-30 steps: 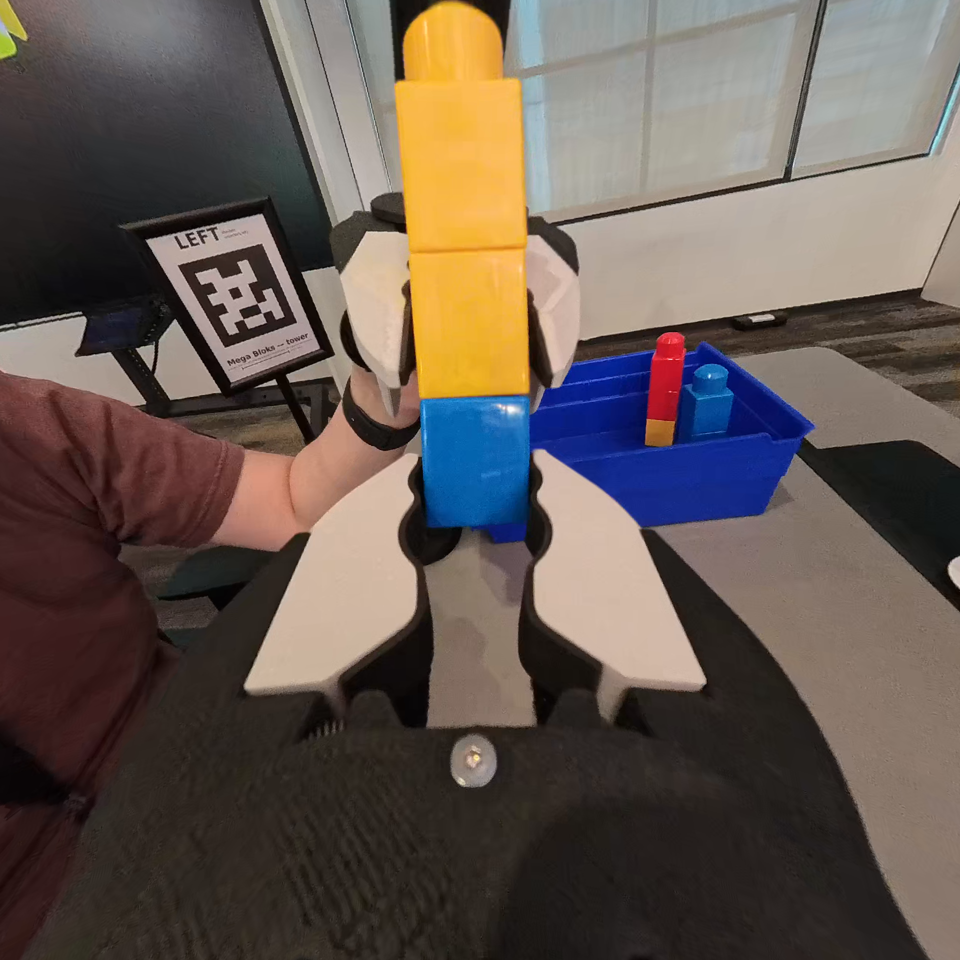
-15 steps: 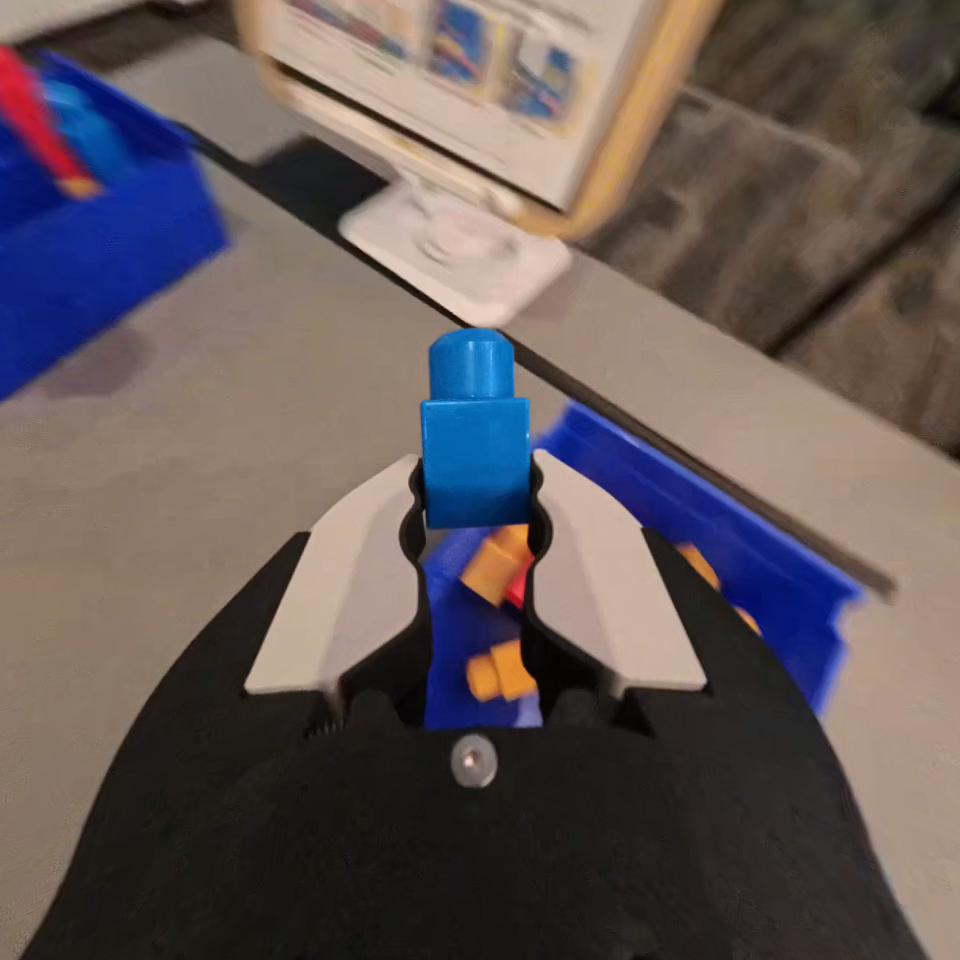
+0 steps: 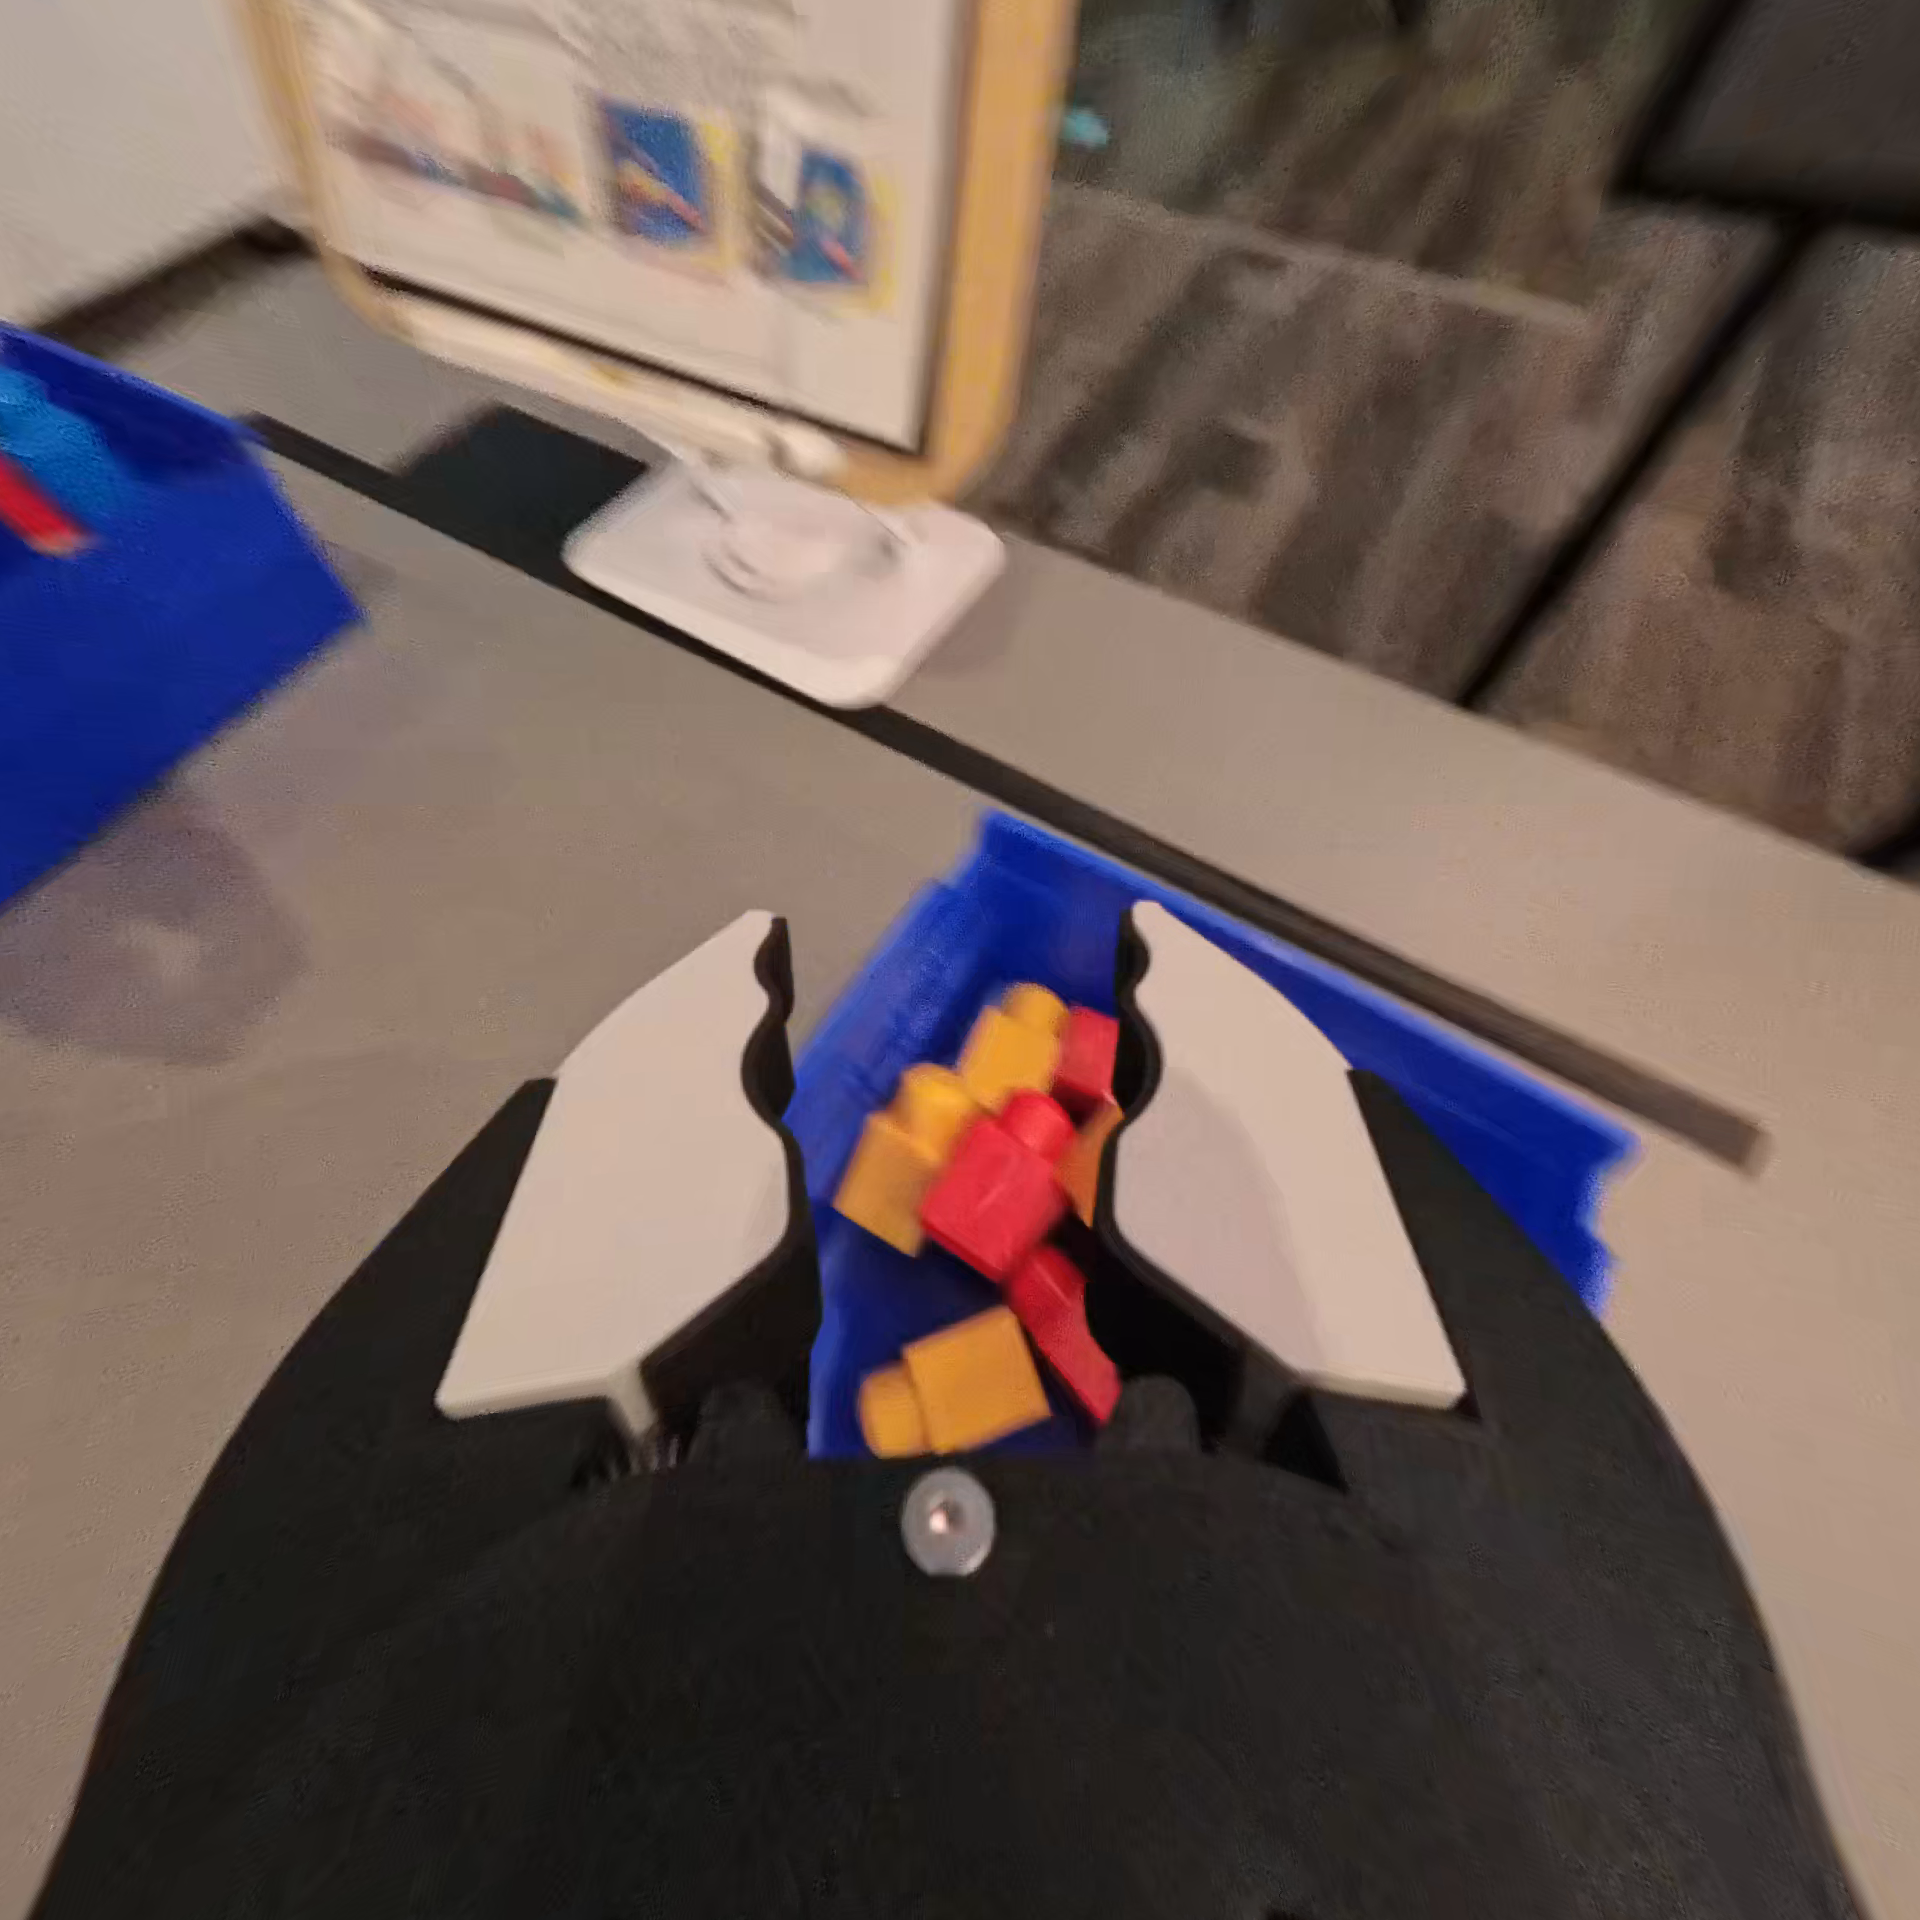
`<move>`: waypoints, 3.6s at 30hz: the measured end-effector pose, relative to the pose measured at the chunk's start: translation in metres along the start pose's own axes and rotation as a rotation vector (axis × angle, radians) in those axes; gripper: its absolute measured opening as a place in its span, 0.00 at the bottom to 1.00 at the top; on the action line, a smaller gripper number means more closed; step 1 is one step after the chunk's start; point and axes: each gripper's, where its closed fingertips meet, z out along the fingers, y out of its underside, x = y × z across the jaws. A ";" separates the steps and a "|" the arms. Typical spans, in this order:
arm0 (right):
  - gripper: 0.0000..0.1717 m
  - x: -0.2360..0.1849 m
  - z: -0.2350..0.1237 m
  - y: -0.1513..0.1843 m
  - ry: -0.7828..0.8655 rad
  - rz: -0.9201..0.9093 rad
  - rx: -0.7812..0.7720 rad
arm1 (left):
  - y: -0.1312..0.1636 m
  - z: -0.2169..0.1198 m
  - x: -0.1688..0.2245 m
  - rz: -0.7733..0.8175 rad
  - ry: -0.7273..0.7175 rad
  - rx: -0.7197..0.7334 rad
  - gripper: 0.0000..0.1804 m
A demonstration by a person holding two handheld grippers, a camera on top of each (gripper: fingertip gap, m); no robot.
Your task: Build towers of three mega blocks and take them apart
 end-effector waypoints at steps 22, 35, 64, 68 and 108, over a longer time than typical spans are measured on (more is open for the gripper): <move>0.21 -0.262 0.025 -0.039 -0.930 -0.041 0.161 | 0.013 0.045 0.005 -0.052 0.087 -0.037 0.21; 0.21 -0.135 0.018 -0.059 -0.500 0.019 0.240 | 0.026 0.055 0.006 -0.119 0.133 -0.101 0.21; 0.46 -0.293 0.000 -0.023 -0.421 -1.130 0.494 | 0.011 0.008 0.042 -0.181 0.380 -0.073 0.22; 0.40 -0.304 0.001 -0.022 -0.393 -1.182 0.524 | 0.012 0.008 0.056 -0.145 0.433 -0.089 0.22; 0.46 0.011 0.046 0.041 0.137 -0.563 -0.164 | 0.125 -0.278 -0.229 -0.348 -1.203 0.018 0.31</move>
